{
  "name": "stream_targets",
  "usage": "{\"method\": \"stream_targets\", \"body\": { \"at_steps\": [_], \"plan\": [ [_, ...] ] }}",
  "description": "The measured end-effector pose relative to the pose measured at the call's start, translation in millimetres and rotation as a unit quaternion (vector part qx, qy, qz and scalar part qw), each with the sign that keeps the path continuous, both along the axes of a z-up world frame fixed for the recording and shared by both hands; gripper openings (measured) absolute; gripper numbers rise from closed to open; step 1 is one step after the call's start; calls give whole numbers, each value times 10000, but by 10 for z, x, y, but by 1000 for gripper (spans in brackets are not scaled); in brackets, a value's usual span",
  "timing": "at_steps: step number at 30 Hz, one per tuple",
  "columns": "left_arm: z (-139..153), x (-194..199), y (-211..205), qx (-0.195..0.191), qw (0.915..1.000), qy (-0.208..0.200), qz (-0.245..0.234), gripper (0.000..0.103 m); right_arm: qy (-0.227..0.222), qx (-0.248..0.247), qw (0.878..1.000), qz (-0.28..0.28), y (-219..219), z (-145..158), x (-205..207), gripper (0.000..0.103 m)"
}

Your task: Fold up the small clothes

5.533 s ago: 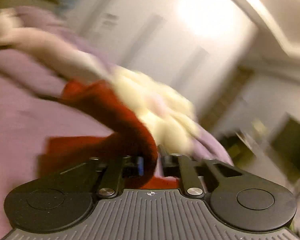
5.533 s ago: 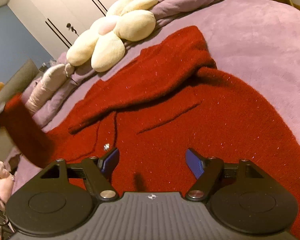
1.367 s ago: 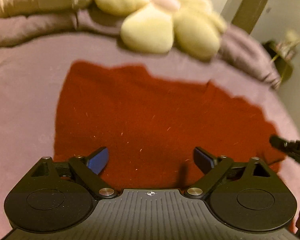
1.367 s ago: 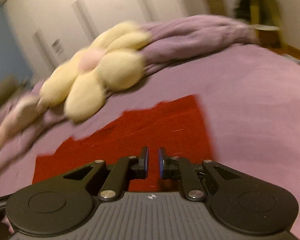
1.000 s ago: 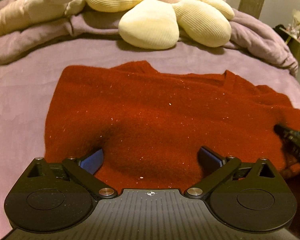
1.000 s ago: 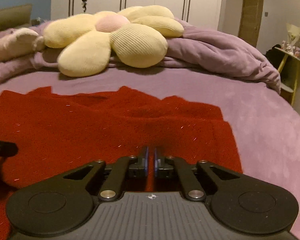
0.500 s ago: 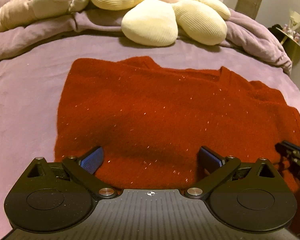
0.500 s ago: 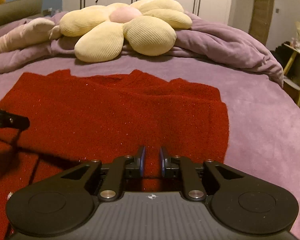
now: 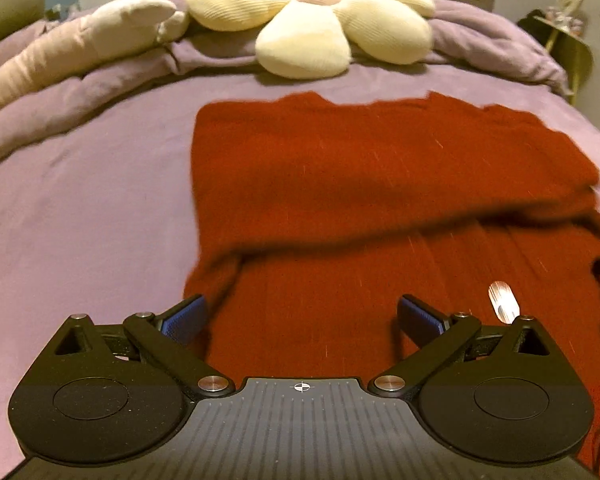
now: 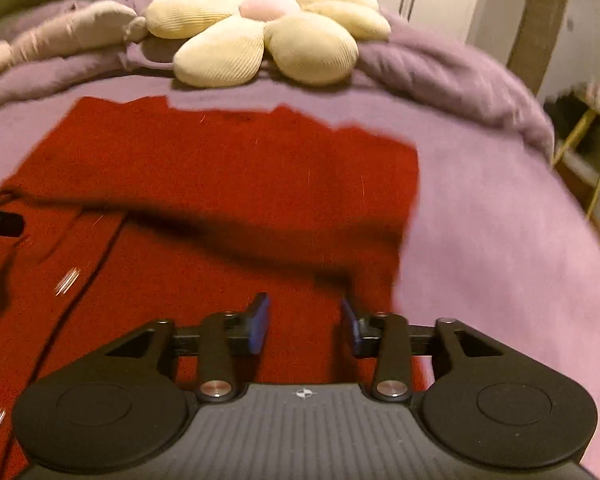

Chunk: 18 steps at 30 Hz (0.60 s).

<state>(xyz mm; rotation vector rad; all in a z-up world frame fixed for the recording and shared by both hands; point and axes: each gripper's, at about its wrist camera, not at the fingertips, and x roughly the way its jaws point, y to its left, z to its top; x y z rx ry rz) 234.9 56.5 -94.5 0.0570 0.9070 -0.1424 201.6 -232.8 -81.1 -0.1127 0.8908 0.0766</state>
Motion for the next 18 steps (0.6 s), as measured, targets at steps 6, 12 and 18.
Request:
{"method": "stream_targets", "body": {
  "at_steps": [6, 12, 18],
  "plan": [
    [18, -1022, 444, -317, 9984, 236, 414, 103, 288, 705, 9947, -698, -474, 161, -1450, 49],
    [14, -1507, 828, -582, 9921, 531, 981, 103, 284, 1235, 9861, -1072, -811, 342, -1988, 53],
    [-55, -1653, 1056, -1494, 9782, 929, 1101, 103, 520, 1338, 9821, -1219, -950, 276, -1973, 55]
  ]
}}
